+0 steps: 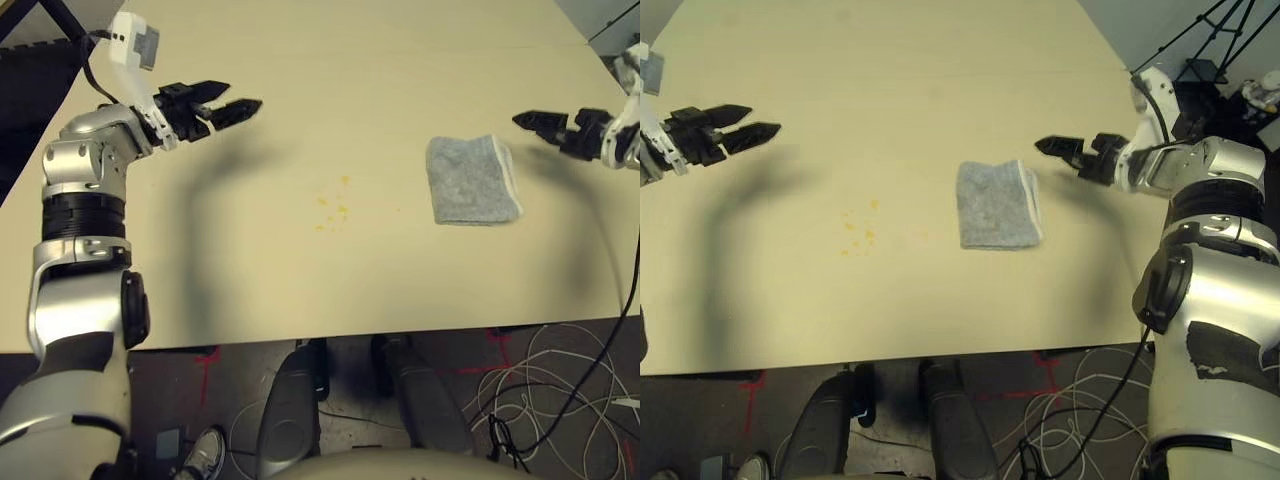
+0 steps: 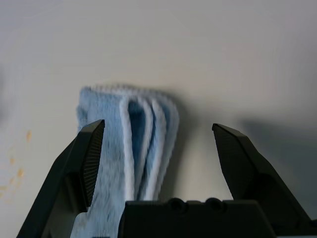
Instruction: Wipe the water off the table with a rag.
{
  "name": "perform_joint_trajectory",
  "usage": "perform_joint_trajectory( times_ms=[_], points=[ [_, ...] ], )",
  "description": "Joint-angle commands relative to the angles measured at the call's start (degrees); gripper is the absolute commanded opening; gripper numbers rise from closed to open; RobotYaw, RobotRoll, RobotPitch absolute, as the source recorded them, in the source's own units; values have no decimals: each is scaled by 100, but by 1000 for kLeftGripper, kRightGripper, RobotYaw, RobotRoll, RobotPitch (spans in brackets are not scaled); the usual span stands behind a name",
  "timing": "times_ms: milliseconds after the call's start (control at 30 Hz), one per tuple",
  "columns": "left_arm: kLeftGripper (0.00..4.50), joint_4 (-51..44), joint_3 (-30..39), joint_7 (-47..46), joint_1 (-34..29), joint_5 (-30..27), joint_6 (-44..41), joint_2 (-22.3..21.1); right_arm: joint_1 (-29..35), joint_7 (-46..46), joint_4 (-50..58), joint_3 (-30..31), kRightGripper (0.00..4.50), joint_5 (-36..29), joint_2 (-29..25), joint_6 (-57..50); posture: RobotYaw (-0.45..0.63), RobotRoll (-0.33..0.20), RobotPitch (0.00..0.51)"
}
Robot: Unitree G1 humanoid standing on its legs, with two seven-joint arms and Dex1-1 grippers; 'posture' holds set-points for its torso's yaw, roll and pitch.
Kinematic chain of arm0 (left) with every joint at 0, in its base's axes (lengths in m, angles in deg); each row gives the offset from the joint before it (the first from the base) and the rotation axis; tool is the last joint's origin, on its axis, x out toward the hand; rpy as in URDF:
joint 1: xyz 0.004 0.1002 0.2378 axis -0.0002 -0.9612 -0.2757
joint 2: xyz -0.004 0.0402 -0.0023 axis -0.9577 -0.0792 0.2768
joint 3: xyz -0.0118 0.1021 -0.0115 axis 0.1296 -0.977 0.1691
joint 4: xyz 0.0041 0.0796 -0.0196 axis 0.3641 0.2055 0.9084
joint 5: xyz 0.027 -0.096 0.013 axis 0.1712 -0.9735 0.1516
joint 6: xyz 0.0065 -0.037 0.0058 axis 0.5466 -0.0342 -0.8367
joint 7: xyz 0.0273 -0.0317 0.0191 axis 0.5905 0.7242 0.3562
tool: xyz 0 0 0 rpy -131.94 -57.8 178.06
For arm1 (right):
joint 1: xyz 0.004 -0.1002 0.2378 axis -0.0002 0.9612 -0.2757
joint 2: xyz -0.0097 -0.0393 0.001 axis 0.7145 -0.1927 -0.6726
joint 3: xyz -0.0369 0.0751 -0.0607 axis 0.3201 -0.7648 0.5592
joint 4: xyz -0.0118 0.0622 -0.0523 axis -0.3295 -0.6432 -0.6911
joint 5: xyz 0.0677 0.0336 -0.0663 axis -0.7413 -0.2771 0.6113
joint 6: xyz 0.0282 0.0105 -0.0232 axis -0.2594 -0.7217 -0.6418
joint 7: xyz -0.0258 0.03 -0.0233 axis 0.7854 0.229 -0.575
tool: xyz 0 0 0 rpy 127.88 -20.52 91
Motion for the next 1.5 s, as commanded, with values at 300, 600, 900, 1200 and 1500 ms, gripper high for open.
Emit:
perform_joint_trajectory(
  times_ms=[300, 600, 900, 1200, 1500],
  points=[
    [4500, -1416, -606, 1159, -513, -131, -1100, -805, 273, 1068, -262, 845, 4460, 546, -130, 46, 4, 0, 290],
    [4500, -1815, -585, 1013, -715, -215, -1308, -775, 405, 1661, -420, 1228, 4460, 830, 50, 42, 5, 0, 297],
    [4500, -2041, -617, 948, -843, -310, -1408, -711, 376, 1871, -583, 1306, 4460, 924, 508, -163, 5, 0, 308],
    [4500, -2418, -563, 854, -985, -459, -1637, -753, 518, 1766, -737, 1289, 4460, 1007, 899, -97, 31, 0, 316],
    [4500, -2611, -554, 748, -1005, -583, -1744, -733, 356, 1717, -776, 1176, 4460, 1005, 1285, -83, 34, 0, 314]
  ],
)
